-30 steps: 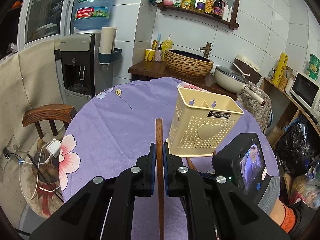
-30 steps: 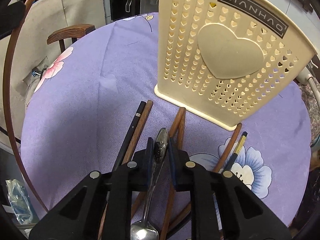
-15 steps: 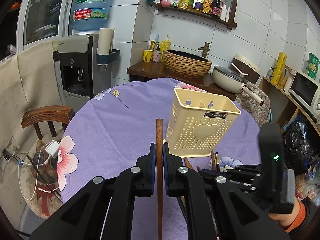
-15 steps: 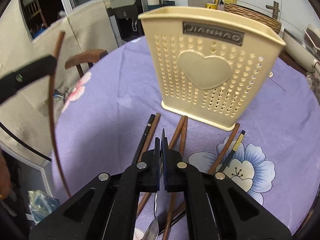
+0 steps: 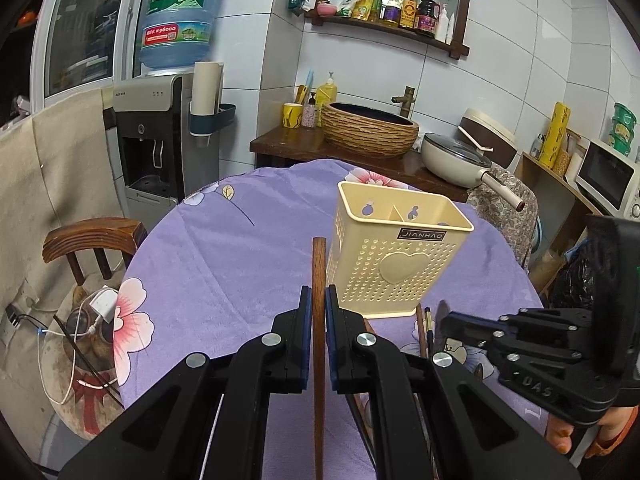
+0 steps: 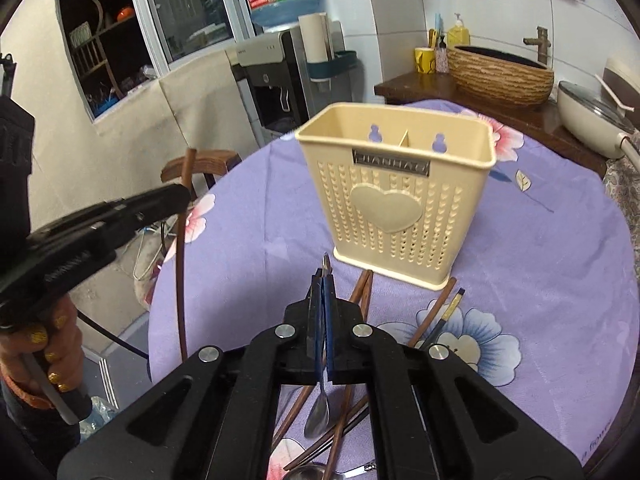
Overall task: Organize utensils
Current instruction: 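Lift the chopstick with the left tool while the right tool carries the spoon toward the holder, then lower the chopstick into the holder and open the left tool while the right tool drops the spoon in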
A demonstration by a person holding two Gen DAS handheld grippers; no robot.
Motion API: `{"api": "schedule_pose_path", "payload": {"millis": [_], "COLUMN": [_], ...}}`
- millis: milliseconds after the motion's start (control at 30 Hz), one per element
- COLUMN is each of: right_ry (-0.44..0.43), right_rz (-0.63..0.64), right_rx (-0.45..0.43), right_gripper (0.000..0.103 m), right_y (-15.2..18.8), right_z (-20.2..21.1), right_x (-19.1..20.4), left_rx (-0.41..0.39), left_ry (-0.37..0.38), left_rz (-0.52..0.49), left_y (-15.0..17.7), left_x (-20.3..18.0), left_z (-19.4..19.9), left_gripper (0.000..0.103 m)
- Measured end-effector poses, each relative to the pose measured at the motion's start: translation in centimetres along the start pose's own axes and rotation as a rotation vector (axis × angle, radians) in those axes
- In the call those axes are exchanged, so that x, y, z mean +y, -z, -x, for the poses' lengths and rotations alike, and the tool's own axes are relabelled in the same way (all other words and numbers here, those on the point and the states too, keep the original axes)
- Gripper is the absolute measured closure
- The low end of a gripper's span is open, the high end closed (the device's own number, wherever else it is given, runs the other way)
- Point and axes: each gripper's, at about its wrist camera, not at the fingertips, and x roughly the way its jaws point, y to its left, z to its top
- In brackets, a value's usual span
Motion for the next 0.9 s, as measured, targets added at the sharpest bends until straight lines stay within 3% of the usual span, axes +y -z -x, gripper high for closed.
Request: {"api": "schedule_pose_path", "payload": {"millis": [500,900], "right_ry": [-0.007,0.027], "right_rz": [0.030,0.041], "right_rx": [-0.066,-0.157], "right_gripper": [0.101,0.101], "right_y": [-1.6,-4.5], "right_z": [3.6,6.1], "right_x": [0.6,0.1], "left_rx": [-0.047,-0.110], "left_ry": [0.022,0.031], "left_rz": [-0.017,-0.036], "left_y": [-1.0,-4.5], "left_x": [-0.7,-1.3], "left_z": [1.8,3.7], "left_gripper": [0.096,0.096]}}
